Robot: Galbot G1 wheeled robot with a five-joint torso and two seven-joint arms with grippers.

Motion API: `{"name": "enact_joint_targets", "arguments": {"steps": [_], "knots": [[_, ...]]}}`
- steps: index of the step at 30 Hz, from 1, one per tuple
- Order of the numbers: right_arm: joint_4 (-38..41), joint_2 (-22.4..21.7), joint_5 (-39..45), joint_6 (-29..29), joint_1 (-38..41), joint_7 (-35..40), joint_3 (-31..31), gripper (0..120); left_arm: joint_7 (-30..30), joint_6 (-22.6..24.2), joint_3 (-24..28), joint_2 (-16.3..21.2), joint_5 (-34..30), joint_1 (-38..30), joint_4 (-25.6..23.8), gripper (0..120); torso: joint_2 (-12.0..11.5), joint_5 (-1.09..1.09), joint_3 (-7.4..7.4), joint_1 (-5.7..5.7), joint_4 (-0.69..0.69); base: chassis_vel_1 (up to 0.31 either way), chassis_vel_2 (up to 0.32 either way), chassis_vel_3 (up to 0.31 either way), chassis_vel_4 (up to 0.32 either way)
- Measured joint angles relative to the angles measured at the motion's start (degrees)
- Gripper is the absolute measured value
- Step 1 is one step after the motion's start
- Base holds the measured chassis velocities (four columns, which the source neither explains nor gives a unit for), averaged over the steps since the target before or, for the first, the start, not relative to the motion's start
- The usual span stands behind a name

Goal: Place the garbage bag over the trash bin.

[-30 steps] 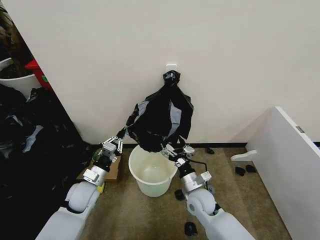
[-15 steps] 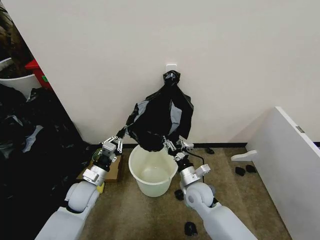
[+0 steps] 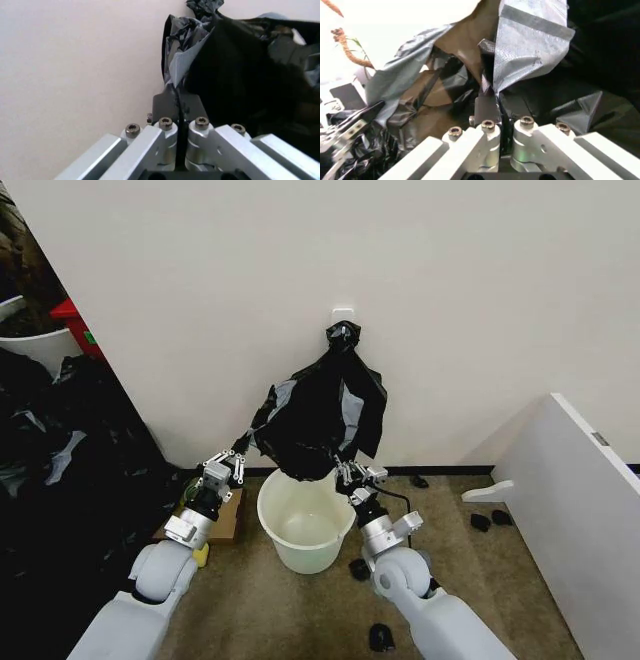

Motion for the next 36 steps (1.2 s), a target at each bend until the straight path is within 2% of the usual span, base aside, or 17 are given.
{"name": "enact_joint_targets", "arguments": {"steps": [6, 9, 14, 18, 22, 26, 32, 36], "knots": [[5.56, -4.11, -5.4, 2.19, -4.65, -2.5, 0.26, 0, -1.01, -0.1, -1.06, 0.02, 0.43, 1.2, -0.91, 0, 0.0, 0.01, 0.0, 0.0, -0.01, 0.0, 0.0, 0.0, 0.0], [9.59, -7.69, -10.84, 3.73, -9.56, -3.29, 1.21, 0, -1.92, -0.52, -2.34, 0.15, 2.07, 2.89, -1.29, 0, 0.0, 0.01, -0.01, 0.0, -0.01, 0.0, 0.0, 0.0, 0.0], [12.35, -10.73, -15.15, 4.99, -14.04, -3.04, 2.26, 0, -2.69, -1.1, -3.74, 0.6, 3.49, 4.6, -1.47, 0, 0.0, -0.01, -0.01, 0.0, -0.02, 0.0, 0.0, 0.0, 0.0], [16.59, -13.54, -17.58, 6.6, -18.18, -2.37, 3.26, 0, -3.39, -2.32, -6.2, 0.92, 4.24, 7.79, -4.11, 0, 0.0, 0.0, -0.01, 0.0, 0.01, 0.0, 0.0, 0.0, 0.0], [21.44, -13.44, -18.29, 6.78, -20.23, -0.26, 3.63, 0, -3.64, -2.89, -7.0, 0.92, 2.13, 9.82, -9.11, 0, 0.0, 0.0, -0.01, -0.01, -0.01, 0.0, 0.0, 0.0, 0.0], [23.43, -13.1, -18.21, 6.3, -20.27, 0.84, 3.55, 0, -3.64, -2.89, -7.13, 0.81, 0.94, 10.27, -11.59, 0, 0.0, 0.0, -0.01, -0.01, -0.01, 0.0, 0.0, 0.0, 0.0], [28.04, -12.61, -15.07, 4.8, -18.89, 1.34, 4.04, 0, -3.73, -1.33, -8.68, 1.31, -2.98, 10.97, -18.48, 0, 0.01, 0.0, 0.0, -0.01, 0.0, 0.0, 0.0, 0.0, 0.0], [28.29, -12.49, -14.44, 4.32, -18.36, 1.38, 3.98, 0, -3.75, -0.6, -8.71, 1.41, -3.75, 10.98, -19.05, 0, 0.01, 0.0, 0.0, 0.0, 0.0, 0.0, 0.0, 0.0, 0.0]]}}
